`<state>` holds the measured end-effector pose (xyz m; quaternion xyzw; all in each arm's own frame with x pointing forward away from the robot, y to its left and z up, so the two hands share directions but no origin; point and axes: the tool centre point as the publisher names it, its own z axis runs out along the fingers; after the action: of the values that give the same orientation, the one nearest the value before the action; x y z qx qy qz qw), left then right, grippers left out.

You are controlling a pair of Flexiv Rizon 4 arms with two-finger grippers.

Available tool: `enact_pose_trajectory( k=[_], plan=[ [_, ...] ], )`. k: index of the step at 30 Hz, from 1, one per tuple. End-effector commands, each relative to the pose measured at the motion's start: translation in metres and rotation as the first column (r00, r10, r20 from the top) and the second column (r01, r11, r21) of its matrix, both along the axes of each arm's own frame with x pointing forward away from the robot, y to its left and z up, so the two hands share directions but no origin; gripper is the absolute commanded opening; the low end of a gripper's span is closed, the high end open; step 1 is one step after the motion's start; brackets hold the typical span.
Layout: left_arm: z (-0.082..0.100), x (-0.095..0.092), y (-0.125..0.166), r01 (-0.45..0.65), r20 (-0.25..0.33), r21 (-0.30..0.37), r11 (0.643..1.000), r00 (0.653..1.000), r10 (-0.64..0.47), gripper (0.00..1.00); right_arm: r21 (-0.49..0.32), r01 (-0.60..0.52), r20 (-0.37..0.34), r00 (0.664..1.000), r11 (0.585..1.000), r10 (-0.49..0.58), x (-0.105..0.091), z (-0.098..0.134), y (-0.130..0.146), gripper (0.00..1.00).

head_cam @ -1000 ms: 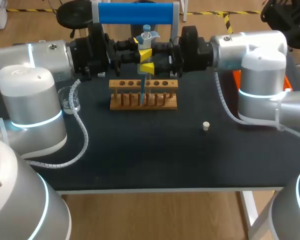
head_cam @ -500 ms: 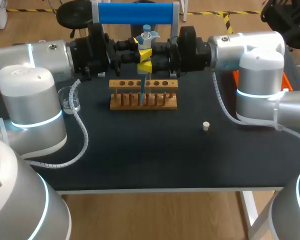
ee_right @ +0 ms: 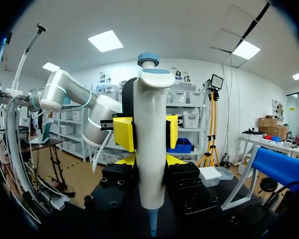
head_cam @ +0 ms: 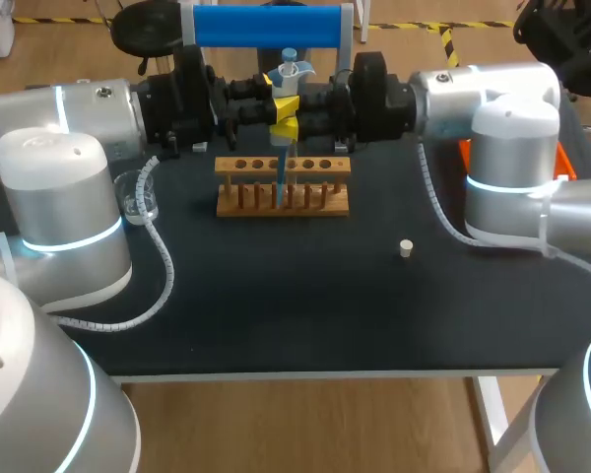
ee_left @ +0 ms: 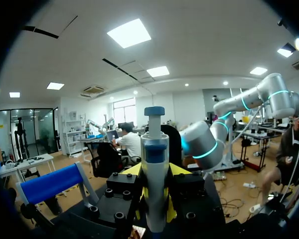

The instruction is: Invert the test tube, pick up the pipette, mount the tip to pipette, aspirate from beaker and dispense into the tube, eject the tip, return the pipette, and cap with the stopper.

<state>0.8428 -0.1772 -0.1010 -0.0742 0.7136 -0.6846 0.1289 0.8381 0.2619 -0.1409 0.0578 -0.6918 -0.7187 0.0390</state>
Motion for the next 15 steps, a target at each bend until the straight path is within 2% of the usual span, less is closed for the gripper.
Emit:
enact_pose_trajectory(
  k=[1, 3, 4, 5, 15],
  plan=[
    [-0.001, 0.000, 0.001, -0.001, 0.002, -0.003, 1.000, 1.000, 0.001, 0.00, 0.003, -0.002, 0.001, 1.000, 1.000, 0.002, 0.000, 0.000, -0.001, 0.00],
    [-0.001, 0.000, 0.001, -0.001, 0.002, -0.003, 1.000, 1.000, 0.001, 0.00, 0.003, -0.002, 0.001, 1.000, 1.000, 0.002, 0.000, 0.000, -0.001, 0.00],
    [-0.001, 0.000, 0.001, -0.001, 0.002, -0.003, 1.000, 1.000, 0.001, 0.42, 0.003, -0.002, 0.001, 1.000, 1.000, 0.002, 0.000, 0.000, -0.002, 0.00],
    [-0.001, 0.000, 0.001, -0.001, 0.002, -0.003, 1.000, 1.000, 0.001, 1.00, 0.003, -0.002, 0.000, 1.000, 1.000, 0.002, 0.000, 0.000, -0.003, 0.00],
    [-0.001, 0.000, 0.001, -0.001, 0.002, -0.003, 1.000, 1.000, 0.001, 1.00, 0.009, -0.025, 0.003, 1.000, 1.000, 0.025, 0.002, 0.000, -0.026, 0.00]
  ],
)
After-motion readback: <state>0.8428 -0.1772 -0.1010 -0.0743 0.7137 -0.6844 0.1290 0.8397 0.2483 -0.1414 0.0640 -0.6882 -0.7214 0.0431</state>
